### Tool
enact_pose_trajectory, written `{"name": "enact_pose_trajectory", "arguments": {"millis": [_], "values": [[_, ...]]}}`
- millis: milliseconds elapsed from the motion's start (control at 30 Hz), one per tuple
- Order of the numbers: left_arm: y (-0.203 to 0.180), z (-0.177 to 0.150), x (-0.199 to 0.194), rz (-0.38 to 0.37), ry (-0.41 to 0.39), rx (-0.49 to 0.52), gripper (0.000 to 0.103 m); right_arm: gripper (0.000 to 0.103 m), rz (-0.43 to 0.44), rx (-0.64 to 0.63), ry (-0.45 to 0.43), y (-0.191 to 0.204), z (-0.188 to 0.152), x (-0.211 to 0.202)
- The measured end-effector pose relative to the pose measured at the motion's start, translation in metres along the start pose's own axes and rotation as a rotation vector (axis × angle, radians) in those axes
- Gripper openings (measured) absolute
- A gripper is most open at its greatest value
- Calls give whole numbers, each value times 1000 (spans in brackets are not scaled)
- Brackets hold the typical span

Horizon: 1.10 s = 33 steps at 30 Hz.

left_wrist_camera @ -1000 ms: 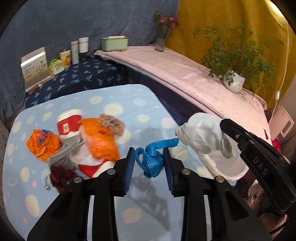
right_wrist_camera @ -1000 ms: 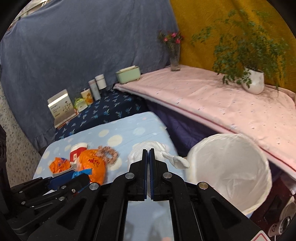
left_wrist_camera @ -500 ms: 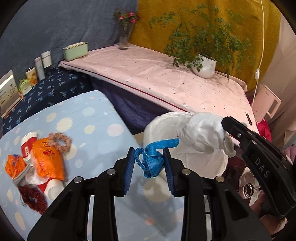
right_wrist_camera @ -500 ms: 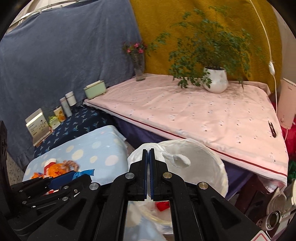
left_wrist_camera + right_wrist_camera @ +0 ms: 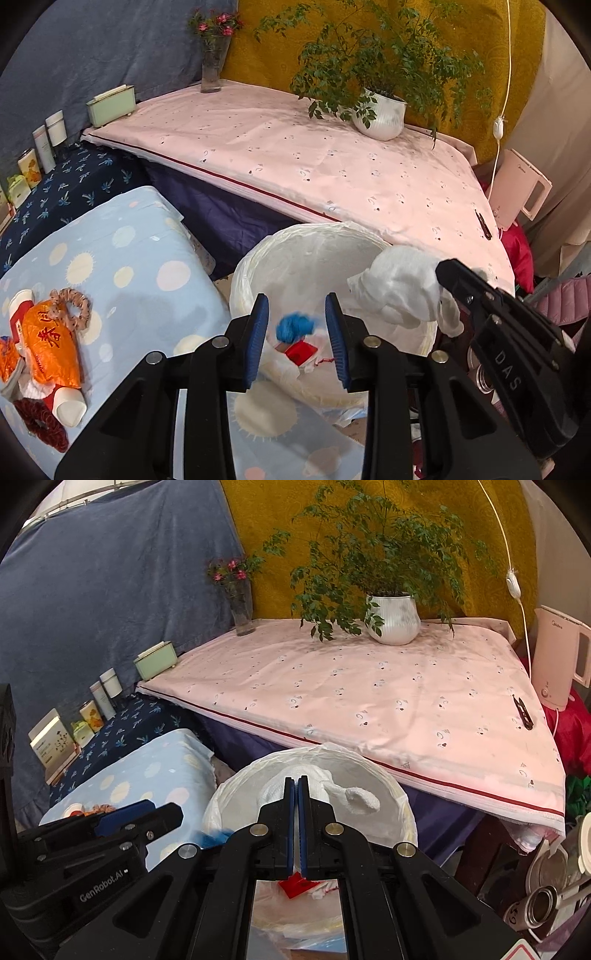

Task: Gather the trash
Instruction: 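Carry the blue strap and white glove into the wastebasket and release, then return both tools to the pile and grasp the dark red scrunchie with the left tool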

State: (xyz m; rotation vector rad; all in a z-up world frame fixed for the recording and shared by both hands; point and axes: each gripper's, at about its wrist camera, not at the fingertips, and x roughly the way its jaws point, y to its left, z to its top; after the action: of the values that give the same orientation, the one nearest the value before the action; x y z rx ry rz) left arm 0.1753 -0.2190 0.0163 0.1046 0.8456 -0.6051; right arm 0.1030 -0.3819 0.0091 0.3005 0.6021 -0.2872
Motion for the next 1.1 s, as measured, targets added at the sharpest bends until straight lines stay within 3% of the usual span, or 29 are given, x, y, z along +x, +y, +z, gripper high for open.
{"name": "enact_pose_trajectory", "arguments": {"millis": [100,167,200,233,300,400,600,1100], "values": [[0,6,1,2,-12,-17,59,5,-2,5,12,-1,0,5],[1,9,-1,16,-28,-18,65,10,-7,6,11,-2,0,7],[1,10,-1,19,-29,-17,68,19,-12,6,11,-1,-1,7],[3,11,-2,22,-33,-19,68,29,-15,5,9,0,0,8],[6,10,-3,33,-34,-23,70,38,-15,8,0,1,-1,6],[14,8,-5,52,-37,-37,72,44,-18,-4,-5,8,-1,4],[34,5,-16,75,-48,-82,72,50,-1,-18,-5,21,-3,-1],[84,-15,-54,139,-87,-168,72,55,55,-99,8,76,-13,-16]]}}
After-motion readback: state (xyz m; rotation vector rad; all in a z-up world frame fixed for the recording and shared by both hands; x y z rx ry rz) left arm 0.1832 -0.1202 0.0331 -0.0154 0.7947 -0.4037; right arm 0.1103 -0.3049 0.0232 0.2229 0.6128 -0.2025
